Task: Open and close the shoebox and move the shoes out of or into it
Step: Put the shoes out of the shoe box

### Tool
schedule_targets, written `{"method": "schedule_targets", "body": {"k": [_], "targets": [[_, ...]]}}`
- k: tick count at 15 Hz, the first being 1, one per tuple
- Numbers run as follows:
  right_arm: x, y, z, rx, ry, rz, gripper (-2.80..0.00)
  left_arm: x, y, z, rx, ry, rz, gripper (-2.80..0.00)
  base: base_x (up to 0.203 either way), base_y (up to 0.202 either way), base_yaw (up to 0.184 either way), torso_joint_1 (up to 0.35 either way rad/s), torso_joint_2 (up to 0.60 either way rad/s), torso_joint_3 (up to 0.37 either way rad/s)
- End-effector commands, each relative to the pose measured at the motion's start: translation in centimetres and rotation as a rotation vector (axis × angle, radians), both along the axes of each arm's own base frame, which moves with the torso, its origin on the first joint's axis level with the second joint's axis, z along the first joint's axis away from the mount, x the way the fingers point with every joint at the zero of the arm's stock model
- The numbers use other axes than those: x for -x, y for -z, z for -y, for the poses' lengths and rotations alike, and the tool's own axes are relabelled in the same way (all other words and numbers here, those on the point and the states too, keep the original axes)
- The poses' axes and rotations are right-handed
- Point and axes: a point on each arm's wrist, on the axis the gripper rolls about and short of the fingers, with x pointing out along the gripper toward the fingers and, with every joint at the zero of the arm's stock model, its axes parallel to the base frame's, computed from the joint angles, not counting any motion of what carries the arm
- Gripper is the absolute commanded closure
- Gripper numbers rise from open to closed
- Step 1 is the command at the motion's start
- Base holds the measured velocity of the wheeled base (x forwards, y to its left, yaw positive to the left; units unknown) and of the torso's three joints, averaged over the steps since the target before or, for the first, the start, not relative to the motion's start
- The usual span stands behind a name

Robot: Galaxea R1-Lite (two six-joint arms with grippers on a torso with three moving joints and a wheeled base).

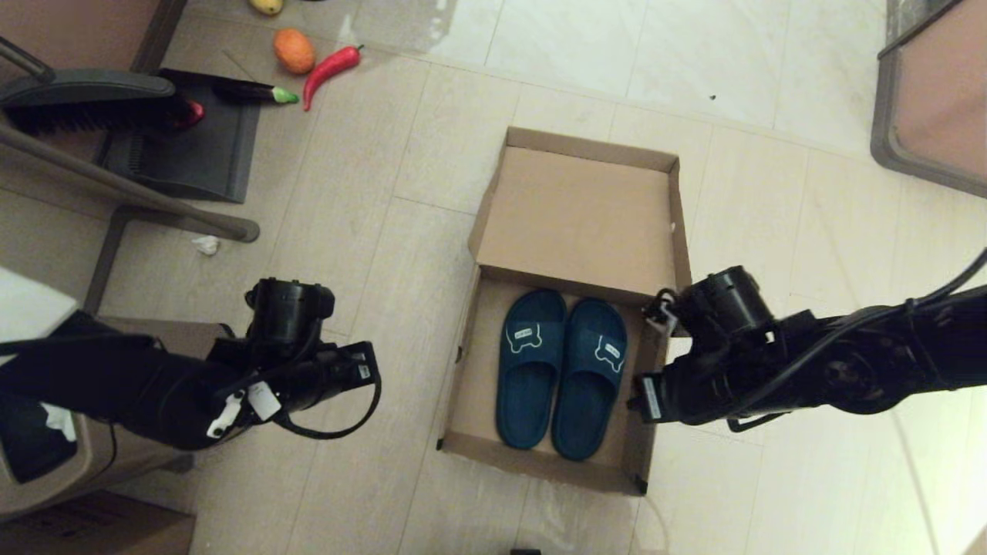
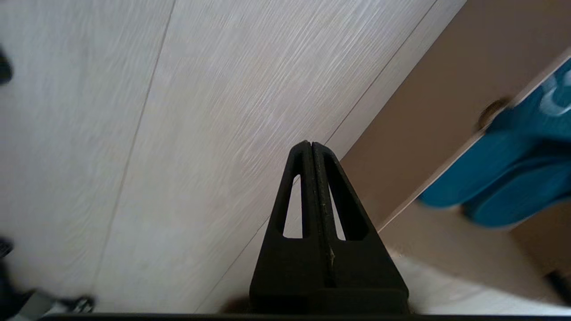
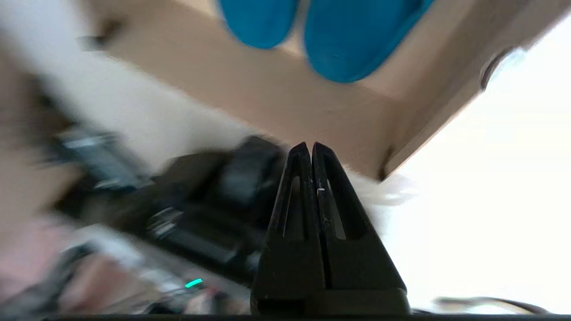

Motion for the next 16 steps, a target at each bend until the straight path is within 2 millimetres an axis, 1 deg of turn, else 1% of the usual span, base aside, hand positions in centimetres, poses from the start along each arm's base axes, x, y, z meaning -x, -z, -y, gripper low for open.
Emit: {"method": "schedule_targets", "body": {"k": [1,2,3,4,5,7,8,10,12,14,16], "targets": [[-0.8,2.6,-2.6,0.104,0.016,-0.02,0.0,0.5,0.6,-0.3,-0.001,0.001,-0.014,0.0,0.0,0.0,0.0,0.0,0.0,0.0],[-1.3,3.2,-3.7,0.136,0.042,-0.008,0.0,0.3,1.2,-0.2,0.006,0.018,-0.034,0.0,0.0,0.0,0.0,0.0,0.0,0.0],[-1.7,3.6,-4.5,0.144,0.07,-0.002,0.0,0.0,2.3,0.0,0.014,0.037,-0.063,0.0,0.0,0.0,0.0,0.0,0.0,0.0],[-2.0,3.7,-5.0,0.144,0.099,0.005,0.0,-0.7,3.0,0.3,0.032,0.057,-0.063,0.0,0.0,0.0,0.0,0.0,0.0,0.0],[-2.1,3.7,-5.0,0.156,0.11,0.01,0.0,-1.7,3.5,0.7,0.055,0.069,-0.05,0.0,0.0,0.0,0.0,0.0,0.0,0.0],[-2.1,3.7,-4.9,0.163,0.116,0.012,0.0,-3.9,3.8,1.9,0.093,0.096,-0.011,0.0,0.0,0.0,0.0,0.0,0.0,0.0],[-2.1,3.7,-4.9,0.163,0.115,0.013,0.0,-4.8,3.9,2.6,0.103,0.111,0.002,0.0,0.0,0.0,0.0,0.0,0.0,0.0],[-1.9,3.4,-4.7,0.166,0.124,0.021,0.0,-6.2,5.0,3.9,0.106,0.131,0.004,0.0,0.0,0.0,0.0,0.0,0.0,0.0],[-1.9,3.3,-4.2,0.184,0.155,0.032,0.0,-6.6,5.8,5.2,0.102,0.153,-0.004,0.0,0.0,0.0,0.0,0.0,0.0,0.0],[-1.9,3.7,-4.2,0.181,0.168,0.022,0.0,-6.8,5.8,6.5,0.131,0.159,0.004,0.0,0.0,0.0,0.0,0.0,0.0,0.0],[-2.0,4.0,-4.3,0.176,0.178,0.015,0.0,-7.4,6.1,7.3,0.145,0.135,0.014,0.0,0.0,0.0,0.0,0.0,0.0,0.0]]}}
